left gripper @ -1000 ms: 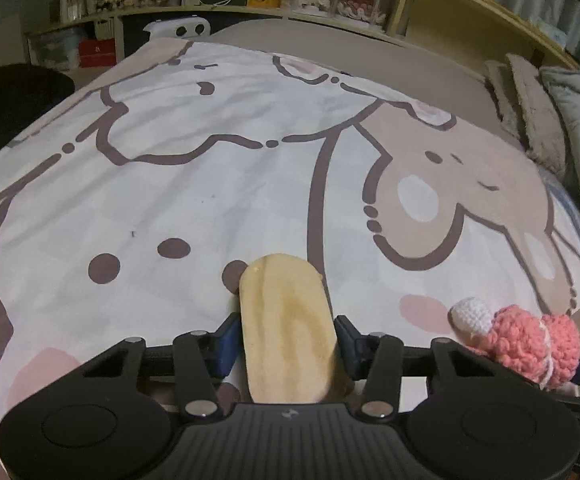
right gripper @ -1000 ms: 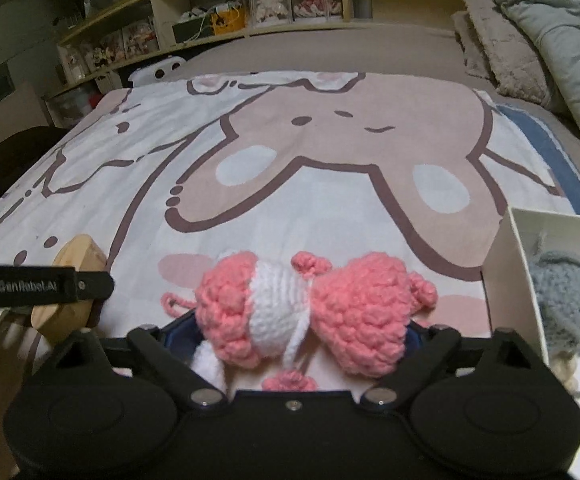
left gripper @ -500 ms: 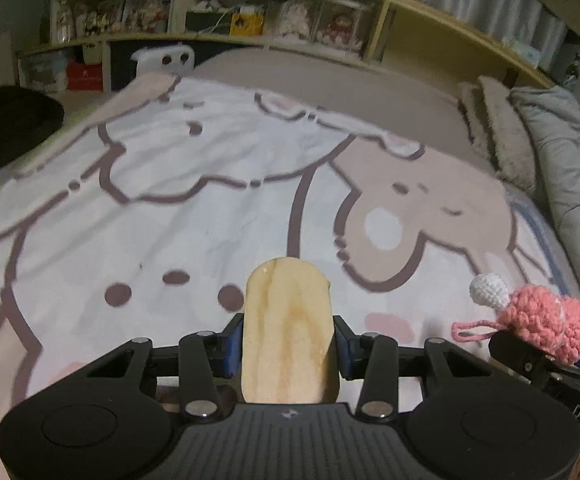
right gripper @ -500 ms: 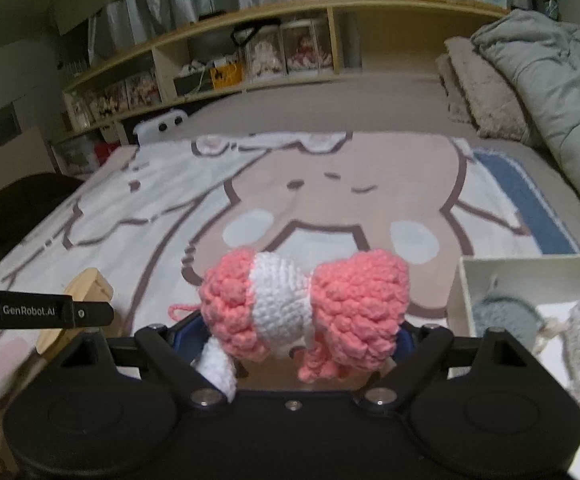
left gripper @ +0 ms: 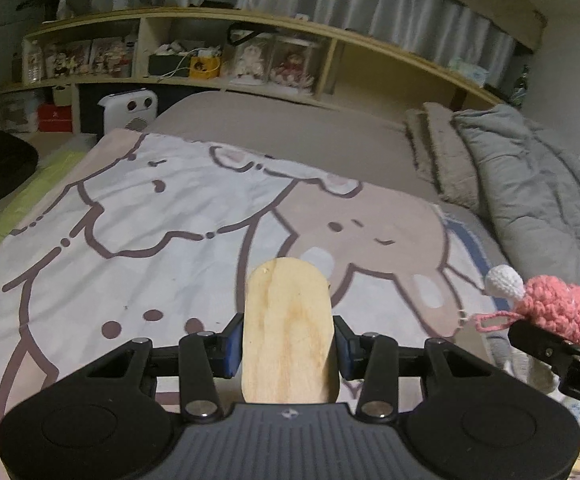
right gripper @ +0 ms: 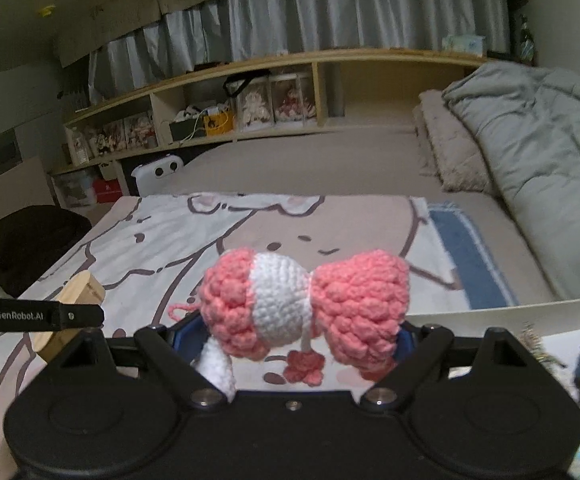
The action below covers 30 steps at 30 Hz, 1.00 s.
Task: Organize objects
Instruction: 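Lift both held items and carry them over the white tray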
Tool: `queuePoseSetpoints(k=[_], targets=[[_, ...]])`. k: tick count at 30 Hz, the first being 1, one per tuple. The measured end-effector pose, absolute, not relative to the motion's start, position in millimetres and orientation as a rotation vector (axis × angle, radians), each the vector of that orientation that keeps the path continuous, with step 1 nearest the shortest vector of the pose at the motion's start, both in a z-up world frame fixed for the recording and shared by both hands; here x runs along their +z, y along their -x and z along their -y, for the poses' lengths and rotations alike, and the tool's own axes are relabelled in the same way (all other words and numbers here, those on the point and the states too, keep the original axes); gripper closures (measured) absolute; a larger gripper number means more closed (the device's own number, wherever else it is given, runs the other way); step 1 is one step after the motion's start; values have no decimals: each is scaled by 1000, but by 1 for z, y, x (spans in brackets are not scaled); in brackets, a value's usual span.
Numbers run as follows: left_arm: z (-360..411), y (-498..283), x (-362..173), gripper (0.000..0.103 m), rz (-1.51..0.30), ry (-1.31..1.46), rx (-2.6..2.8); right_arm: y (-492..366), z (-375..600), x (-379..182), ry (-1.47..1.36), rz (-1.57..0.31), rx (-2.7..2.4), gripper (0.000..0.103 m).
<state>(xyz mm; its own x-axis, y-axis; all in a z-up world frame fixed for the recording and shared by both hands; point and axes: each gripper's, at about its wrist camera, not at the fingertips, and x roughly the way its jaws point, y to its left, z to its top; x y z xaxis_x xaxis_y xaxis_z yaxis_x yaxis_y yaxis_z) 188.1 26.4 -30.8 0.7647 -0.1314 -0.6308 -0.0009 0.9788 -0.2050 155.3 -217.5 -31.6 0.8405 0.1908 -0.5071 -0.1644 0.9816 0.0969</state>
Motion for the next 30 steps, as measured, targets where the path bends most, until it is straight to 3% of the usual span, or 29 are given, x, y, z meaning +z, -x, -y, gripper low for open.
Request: queuePoseSetpoints(k=[14, 30], targets=[[12, -163, -9, 58, -665, 206, -228, -118, 267, -13, -39, -547, 120, 14], [107, -141, -37, 58, -771, 178, -469, -107, 343, -29, -118, -588, 15, 14]])
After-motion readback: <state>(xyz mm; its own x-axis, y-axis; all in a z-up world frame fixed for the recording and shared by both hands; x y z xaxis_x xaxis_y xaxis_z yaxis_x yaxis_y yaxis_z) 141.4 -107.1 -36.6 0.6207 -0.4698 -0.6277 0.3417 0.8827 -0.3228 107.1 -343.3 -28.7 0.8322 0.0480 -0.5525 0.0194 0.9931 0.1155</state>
